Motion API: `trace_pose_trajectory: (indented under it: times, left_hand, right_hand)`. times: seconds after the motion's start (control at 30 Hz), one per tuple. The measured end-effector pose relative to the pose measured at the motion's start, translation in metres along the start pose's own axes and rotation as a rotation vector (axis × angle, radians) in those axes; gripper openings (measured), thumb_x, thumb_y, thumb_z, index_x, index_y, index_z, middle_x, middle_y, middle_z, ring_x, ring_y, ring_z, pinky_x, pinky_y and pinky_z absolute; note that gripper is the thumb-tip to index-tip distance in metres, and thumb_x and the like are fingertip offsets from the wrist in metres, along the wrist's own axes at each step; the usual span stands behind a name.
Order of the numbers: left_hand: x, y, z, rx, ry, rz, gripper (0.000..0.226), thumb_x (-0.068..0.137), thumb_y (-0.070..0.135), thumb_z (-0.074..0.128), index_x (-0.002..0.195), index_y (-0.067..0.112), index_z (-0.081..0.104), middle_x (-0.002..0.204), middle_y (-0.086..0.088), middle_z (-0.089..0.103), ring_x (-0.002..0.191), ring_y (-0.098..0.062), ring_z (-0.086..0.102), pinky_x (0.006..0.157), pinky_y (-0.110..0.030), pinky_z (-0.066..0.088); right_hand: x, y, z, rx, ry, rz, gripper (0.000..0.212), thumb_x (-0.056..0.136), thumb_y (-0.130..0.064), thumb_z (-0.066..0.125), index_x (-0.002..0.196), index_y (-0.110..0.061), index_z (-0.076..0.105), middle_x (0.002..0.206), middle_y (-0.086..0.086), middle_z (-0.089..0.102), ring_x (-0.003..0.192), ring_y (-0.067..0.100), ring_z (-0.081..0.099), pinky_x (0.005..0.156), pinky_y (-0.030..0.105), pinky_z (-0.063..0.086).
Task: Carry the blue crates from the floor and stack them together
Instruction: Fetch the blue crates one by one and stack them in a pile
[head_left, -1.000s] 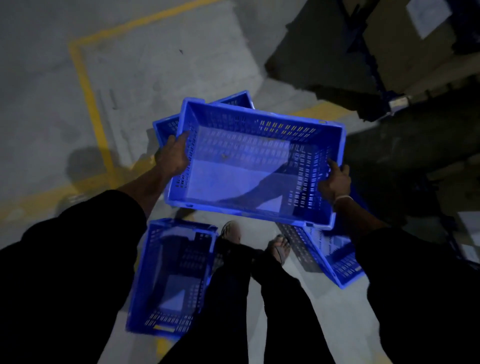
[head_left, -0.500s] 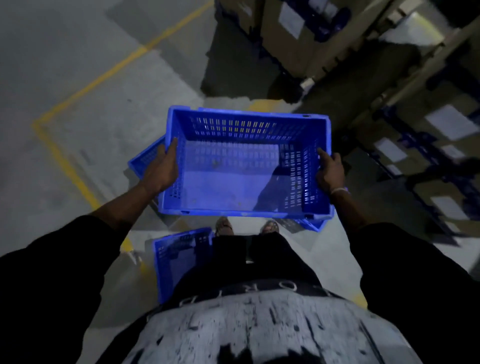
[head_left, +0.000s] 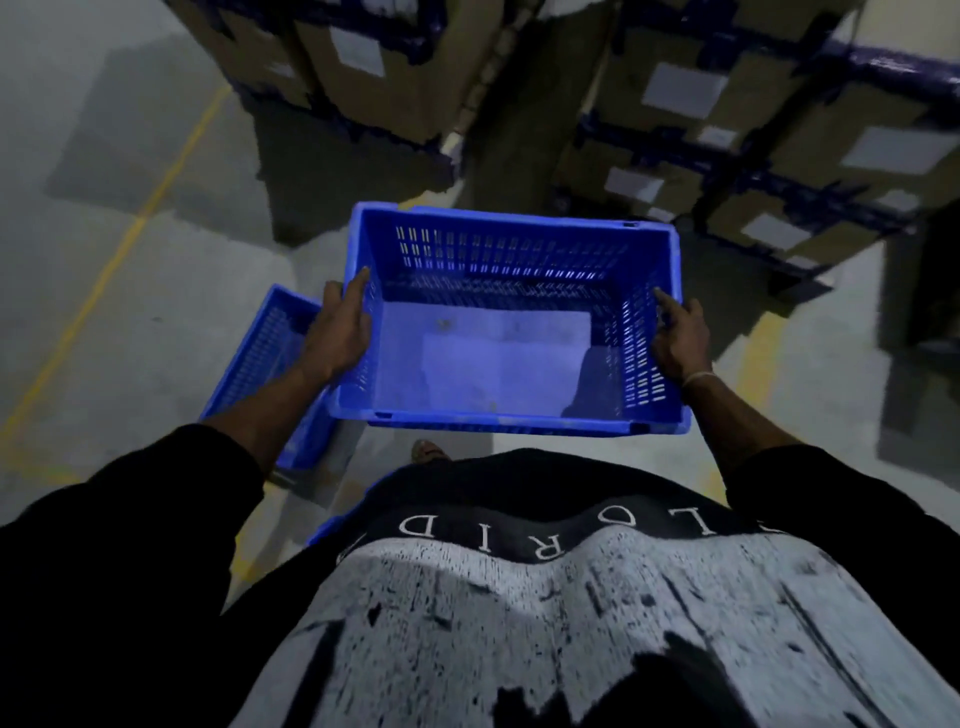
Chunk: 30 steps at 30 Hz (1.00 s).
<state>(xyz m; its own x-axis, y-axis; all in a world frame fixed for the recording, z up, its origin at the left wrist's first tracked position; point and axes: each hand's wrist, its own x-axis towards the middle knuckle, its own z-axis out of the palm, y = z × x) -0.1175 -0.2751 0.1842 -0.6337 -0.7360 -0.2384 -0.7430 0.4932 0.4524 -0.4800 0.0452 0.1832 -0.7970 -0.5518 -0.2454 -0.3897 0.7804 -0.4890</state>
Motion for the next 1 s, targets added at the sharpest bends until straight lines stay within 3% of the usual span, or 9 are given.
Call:
trace_pose_trajectory:
  times: [0.27, 0.47, 0.73, 1.0]
  left_hand:
    - [0.04, 0.153, 0.05, 0.01, -0.129, 0.302, 0.063, 0.101, 0.014, 0.046, 0.16, 0.02, 0.025, 0.128, -0.022, 0.041, 0.103, -0.042, 0.056, 0.091, -0.047, 0.049]
    - [0.074, 0.283, 0.096, 0.063, -0.26, 0.504, 0.066, 0.099, 0.012, 0.049, 0.161, 0.022, 0.025, 0.125, -0.023, 0.044, 0.109, -0.04, 0.053, 0.095, -0.043, 0.044]
    - [0.123, 0.441, 0.163, 0.072, -0.468, 0.744, 0.068, 0.101, 0.016, 0.05, 0.162, 0.025, 0.021, 0.129, -0.018, 0.041, 0.109, -0.036, 0.053, 0.103, -0.042, 0.042]
    - [0.167, 0.601, 0.23, 0.145, -0.609, 1.031, 0.071, 0.098, 0.012, 0.056, 0.161, 0.02, 0.025, 0.124, -0.021, 0.044, 0.103, -0.037, 0.057, 0.097, -0.042, 0.046]
  right_hand:
    - [-0.074, 0.141, -0.082, 0.072, 0.184, 0.183, 0.055, 0.093, -0.001, 0.046, 0.147, -0.013, 0.043, 0.121, 0.023, 0.044, 0.095, 0.041, 0.055, 0.085, 0.039, 0.043]
    - [-0.127, 0.23, -0.128, 0.141, 0.352, 0.364, 0.058, 0.088, 0.003, 0.049, 0.144, -0.013, 0.048, 0.115, 0.023, 0.047, 0.093, 0.041, 0.056, 0.088, 0.035, 0.043]
    - [-0.168, 0.304, -0.166, 0.212, 0.527, 0.63, 0.049, 0.095, -0.004, 0.051, 0.143, -0.012, 0.048, 0.117, 0.023, 0.047, 0.099, 0.042, 0.057, 0.093, 0.039, 0.043]
    - [-0.188, 0.344, -0.195, 0.284, 0.689, 0.872, 0.046, 0.098, -0.009, 0.049, 0.144, -0.011, 0.046, 0.116, 0.024, 0.046, 0.099, 0.041, 0.056, 0.09, 0.033, 0.04]
